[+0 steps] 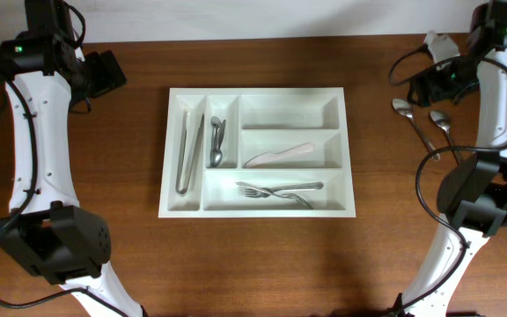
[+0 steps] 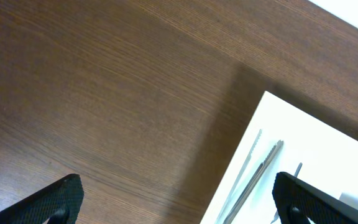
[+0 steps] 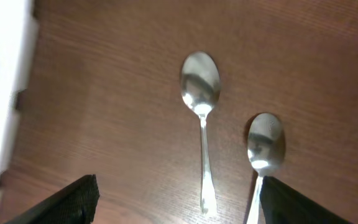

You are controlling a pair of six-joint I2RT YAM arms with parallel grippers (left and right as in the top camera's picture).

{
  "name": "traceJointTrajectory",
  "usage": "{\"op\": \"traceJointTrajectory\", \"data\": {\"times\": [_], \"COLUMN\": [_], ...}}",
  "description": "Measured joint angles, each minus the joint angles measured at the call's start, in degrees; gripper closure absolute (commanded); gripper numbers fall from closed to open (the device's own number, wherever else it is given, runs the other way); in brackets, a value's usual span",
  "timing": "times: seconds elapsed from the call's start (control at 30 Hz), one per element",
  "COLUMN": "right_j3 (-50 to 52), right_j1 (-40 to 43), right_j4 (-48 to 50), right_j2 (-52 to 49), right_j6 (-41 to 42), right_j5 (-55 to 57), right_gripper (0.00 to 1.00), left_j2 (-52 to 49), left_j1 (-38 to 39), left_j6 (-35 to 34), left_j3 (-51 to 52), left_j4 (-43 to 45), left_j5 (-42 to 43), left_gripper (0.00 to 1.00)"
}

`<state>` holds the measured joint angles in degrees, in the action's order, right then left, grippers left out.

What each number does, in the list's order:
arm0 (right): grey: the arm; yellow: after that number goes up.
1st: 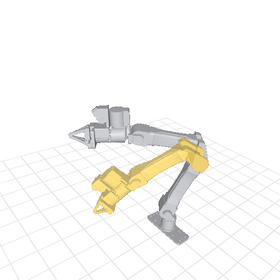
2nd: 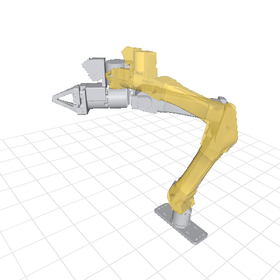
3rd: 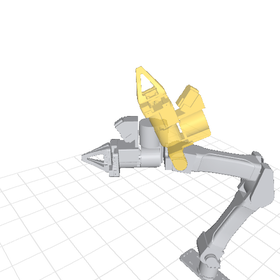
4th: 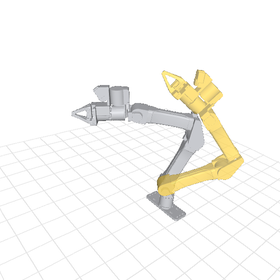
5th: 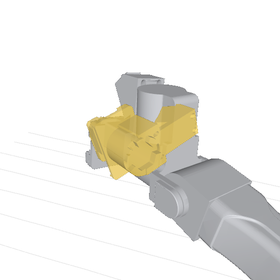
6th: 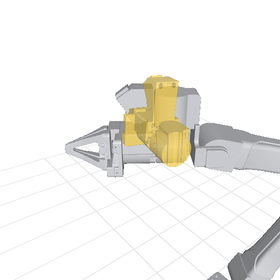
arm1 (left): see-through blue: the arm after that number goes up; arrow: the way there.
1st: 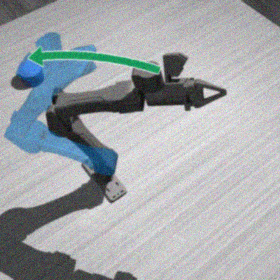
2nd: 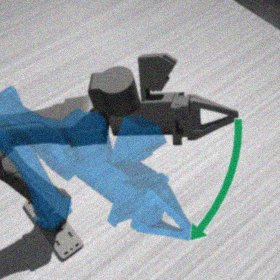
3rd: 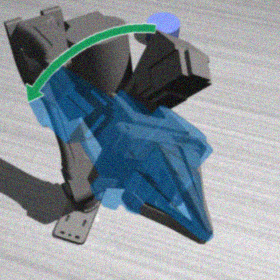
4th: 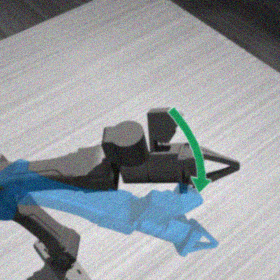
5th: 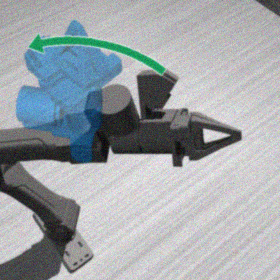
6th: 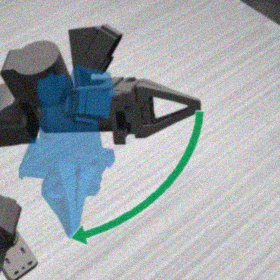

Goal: Pack container
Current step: 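Return the right gripper to the two spoons and grasp the larger spoon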

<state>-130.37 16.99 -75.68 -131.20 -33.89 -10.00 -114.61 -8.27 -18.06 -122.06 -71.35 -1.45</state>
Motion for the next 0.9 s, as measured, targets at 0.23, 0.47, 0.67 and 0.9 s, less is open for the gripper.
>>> {"op": "traceJointTrajectory", "data": {"times": [0.23,0.47,0.67,0.9], "right_j3": [11.8,19.1,22.3,24.3], "right_j1": [0.3,0.3,0.3,0.3], "right_j4": [10.1,19.1,23.9,26.3], "right_j2": [0.0,0.0,0.0,0.0], "right_j6": [-0.4,-0.6,-0.6,-0.7], "right_j5": [4.9,6.4,6.6,6.2], "right_gripper": [0.15,0.15,0.23,0.3], "left_j2": [0.0,0.0,0.0,0.0], "left_j1": [0.0,0.0,0.0,0.0], "left_j6": [0.0,0.0,0.0,0.0], "left_j3": [0.0,0.0,0.0,0.0], "left_j4": [0.0,0.0,0.0,0.0], "left_j5": [0.0,0.0,0.0,0.0], "left_gripper": [0.01,0.01,0.01,0.01]}}
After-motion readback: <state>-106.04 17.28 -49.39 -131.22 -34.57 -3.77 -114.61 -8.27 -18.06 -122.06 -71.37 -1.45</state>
